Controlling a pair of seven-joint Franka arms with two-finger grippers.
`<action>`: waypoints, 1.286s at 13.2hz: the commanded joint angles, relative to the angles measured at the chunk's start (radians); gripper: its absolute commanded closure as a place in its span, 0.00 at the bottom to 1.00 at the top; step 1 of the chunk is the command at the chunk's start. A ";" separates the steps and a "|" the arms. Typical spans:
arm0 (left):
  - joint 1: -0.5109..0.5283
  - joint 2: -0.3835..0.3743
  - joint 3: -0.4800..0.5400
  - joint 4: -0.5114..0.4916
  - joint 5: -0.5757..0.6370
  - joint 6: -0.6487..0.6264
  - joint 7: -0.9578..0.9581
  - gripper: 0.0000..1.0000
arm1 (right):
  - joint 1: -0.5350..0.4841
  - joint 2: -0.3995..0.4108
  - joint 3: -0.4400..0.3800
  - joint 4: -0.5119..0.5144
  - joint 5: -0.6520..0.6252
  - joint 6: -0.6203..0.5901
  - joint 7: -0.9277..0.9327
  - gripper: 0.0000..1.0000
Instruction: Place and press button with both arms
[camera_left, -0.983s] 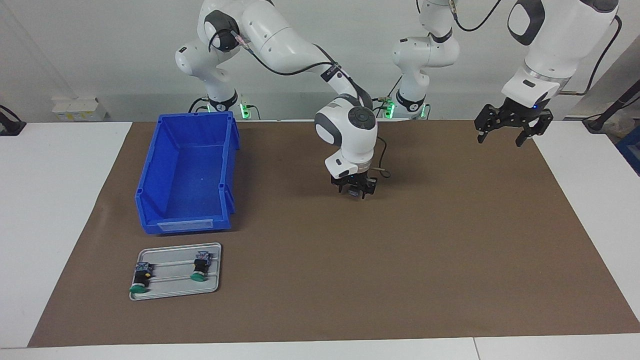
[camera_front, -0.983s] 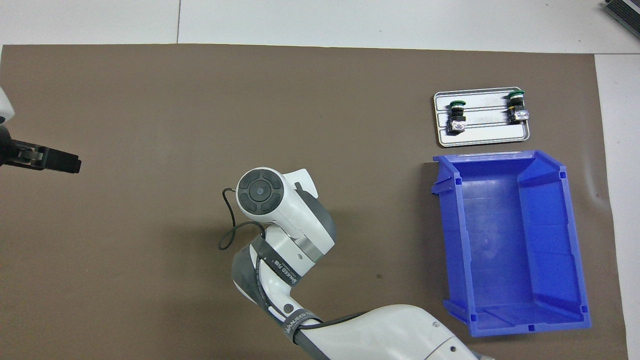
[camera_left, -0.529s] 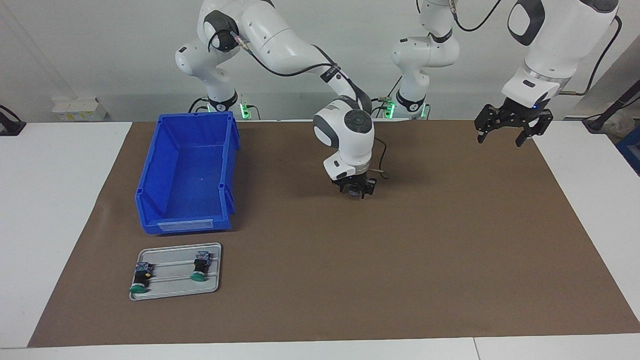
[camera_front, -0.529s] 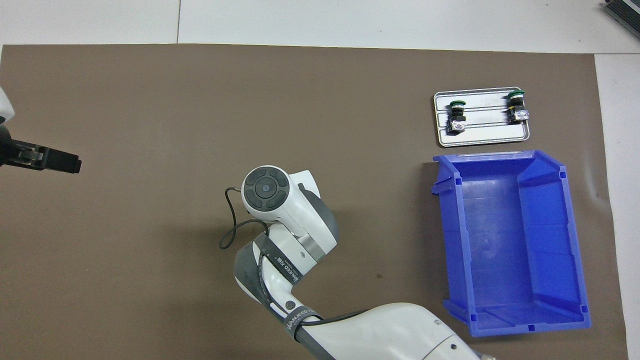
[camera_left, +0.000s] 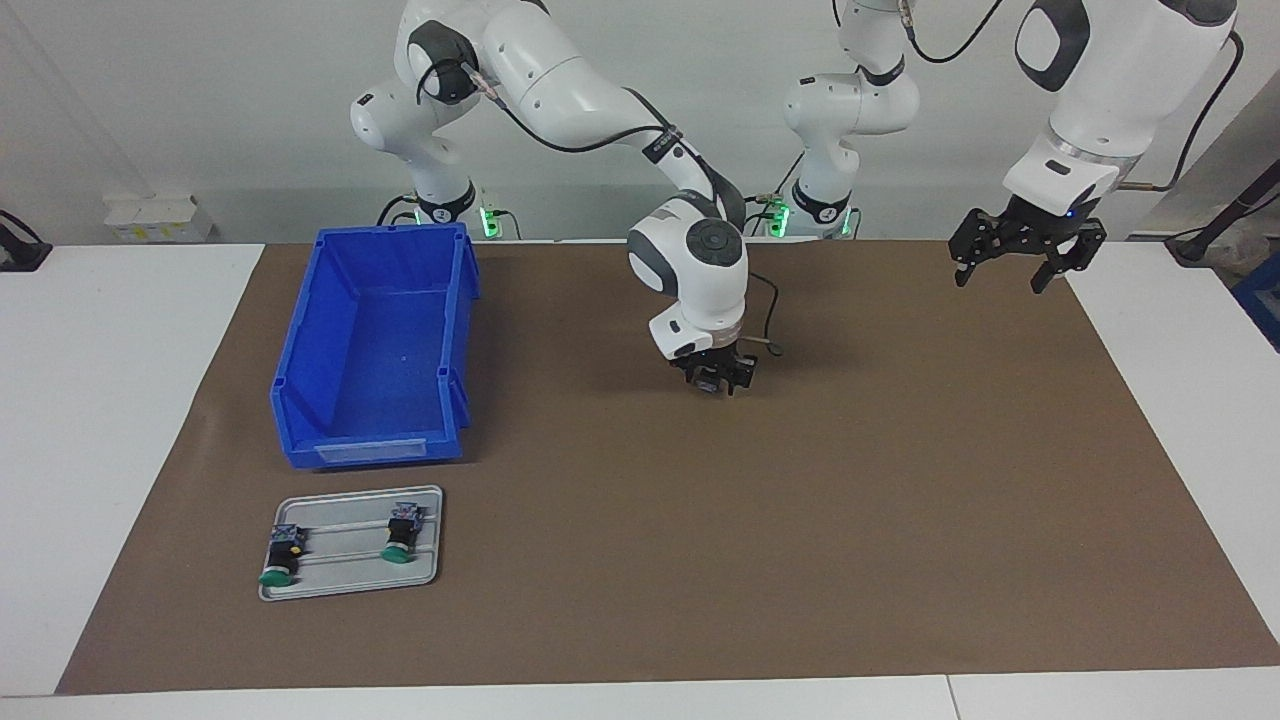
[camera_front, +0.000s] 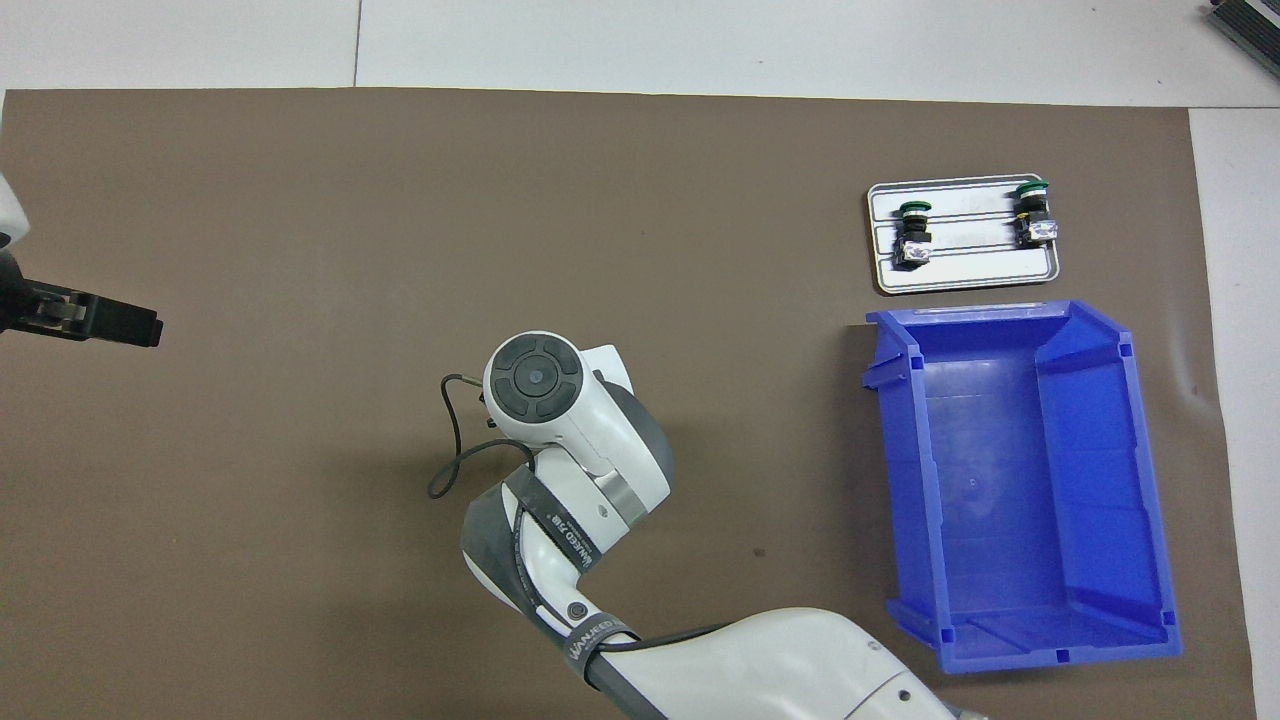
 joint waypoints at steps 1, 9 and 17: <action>0.012 -0.031 -0.010 -0.038 0.012 0.014 -0.005 0.00 | -0.006 -0.022 0.008 -0.043 0.021 0.024 -0.005 0.25; 0.012 -0.032 -0.010 -0.038 0.012 0.014 -0.005 0.00 | 0.000 -0.036 0.021 -0.076 0.023 0.023 0.002 0.33; 0.012 -0.032 -0.008 -0.038 0.012 0.014 -0.005 0.00 | 0.000 -0.044 0.025 -0.093 0.023 0.023 0.019 0.42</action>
